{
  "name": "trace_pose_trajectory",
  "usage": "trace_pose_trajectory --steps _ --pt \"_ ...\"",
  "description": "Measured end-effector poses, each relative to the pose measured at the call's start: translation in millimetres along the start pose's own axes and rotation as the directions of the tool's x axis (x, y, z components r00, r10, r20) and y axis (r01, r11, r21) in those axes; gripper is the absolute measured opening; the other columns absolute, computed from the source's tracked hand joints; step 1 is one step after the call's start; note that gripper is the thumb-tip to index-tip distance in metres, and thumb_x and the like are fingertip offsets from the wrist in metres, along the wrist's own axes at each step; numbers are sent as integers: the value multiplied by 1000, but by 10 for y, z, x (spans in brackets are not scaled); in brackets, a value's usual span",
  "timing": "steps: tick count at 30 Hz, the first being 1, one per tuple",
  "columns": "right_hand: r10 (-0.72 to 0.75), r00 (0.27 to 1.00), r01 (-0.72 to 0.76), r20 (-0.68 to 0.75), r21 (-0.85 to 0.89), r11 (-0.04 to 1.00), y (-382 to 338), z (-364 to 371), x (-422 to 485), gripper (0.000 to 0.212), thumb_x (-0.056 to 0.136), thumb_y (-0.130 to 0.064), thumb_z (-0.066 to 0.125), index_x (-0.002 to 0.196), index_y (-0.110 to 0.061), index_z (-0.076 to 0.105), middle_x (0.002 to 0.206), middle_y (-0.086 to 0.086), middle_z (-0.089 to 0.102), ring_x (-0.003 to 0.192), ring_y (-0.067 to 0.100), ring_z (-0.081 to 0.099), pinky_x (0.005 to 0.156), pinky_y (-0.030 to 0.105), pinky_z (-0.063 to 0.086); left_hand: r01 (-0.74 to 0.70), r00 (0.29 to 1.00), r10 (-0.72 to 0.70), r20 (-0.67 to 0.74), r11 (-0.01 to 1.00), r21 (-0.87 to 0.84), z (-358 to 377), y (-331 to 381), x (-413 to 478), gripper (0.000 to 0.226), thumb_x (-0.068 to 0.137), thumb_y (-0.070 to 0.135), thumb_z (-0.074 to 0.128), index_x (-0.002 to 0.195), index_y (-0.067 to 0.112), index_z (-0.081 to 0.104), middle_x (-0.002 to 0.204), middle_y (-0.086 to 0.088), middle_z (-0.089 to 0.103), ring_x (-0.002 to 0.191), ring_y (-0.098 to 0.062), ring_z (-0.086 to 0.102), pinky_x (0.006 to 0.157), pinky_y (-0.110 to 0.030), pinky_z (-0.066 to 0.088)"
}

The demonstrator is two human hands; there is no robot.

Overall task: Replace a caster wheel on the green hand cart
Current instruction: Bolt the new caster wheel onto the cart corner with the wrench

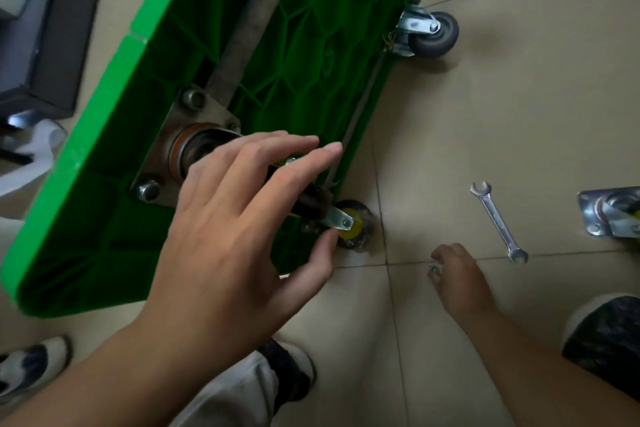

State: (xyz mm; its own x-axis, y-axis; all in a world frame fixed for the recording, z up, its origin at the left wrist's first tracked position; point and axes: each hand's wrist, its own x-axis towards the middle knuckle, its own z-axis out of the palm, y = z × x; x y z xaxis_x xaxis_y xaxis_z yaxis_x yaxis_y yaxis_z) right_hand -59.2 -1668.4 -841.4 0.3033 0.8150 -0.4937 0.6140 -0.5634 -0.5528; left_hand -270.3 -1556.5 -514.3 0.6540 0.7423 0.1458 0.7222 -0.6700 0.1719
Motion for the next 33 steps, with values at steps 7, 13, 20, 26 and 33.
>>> trace_pose_trajectory --steps 7,13,20,26,33 --pt "-31 1000 31 -5 12 999 -137 24 -105 10 82 4 66 90 -1 69 97 20 60 88 40 62 75 45 52 -16 1000 16 6 1000 -2 -2 -15 31 61 88 33 74 144 15 58 141 -4 58 136 -28 51 114 -44 36" --pt "-187 976 199 -114 104 975 -495 -265 -133 19 79 9 69 95 0 71 97 17 62 84 35 67 77 39 53 -27 996 28 -81 999 18 -171 -12 8 58 89 36 72 142 15 60 139 -4 59 131 -28 52 109 -42 39" --pt "-374 847 477 -379 227 849 -1508 -988 -247 17 80 6 75 89 -8 74 88 0 58 64 -5 56 66 5 43 -2 977 3 -215 1000 8 -510 -25 30 56 90 35 70 142 15 60 133 -4 62 123 -27 56 103 -45 44" --pt "-595 619 758 -513 192 623 -2493 -1926 -712 14 85 -2 78 97 -8 76 95 1 64 76 7 66 73 15 55 69 971 -63 -233 997 20 -793 -150 -11 59 88 40 69 142 20 59 130 -2 61 120 -26 55 99 -45 45" --pt "-786 429 891 -446 64 450 -2953 -2347 -1266 17 86 1 77 101 -6 75 99 3 64 84 11 68 77 25 60 175 968 -167 -189 984 29 -976 -281 -104 69 84 46 71 148 30 51 136 3 56 127 -21 49 104 -38 38"
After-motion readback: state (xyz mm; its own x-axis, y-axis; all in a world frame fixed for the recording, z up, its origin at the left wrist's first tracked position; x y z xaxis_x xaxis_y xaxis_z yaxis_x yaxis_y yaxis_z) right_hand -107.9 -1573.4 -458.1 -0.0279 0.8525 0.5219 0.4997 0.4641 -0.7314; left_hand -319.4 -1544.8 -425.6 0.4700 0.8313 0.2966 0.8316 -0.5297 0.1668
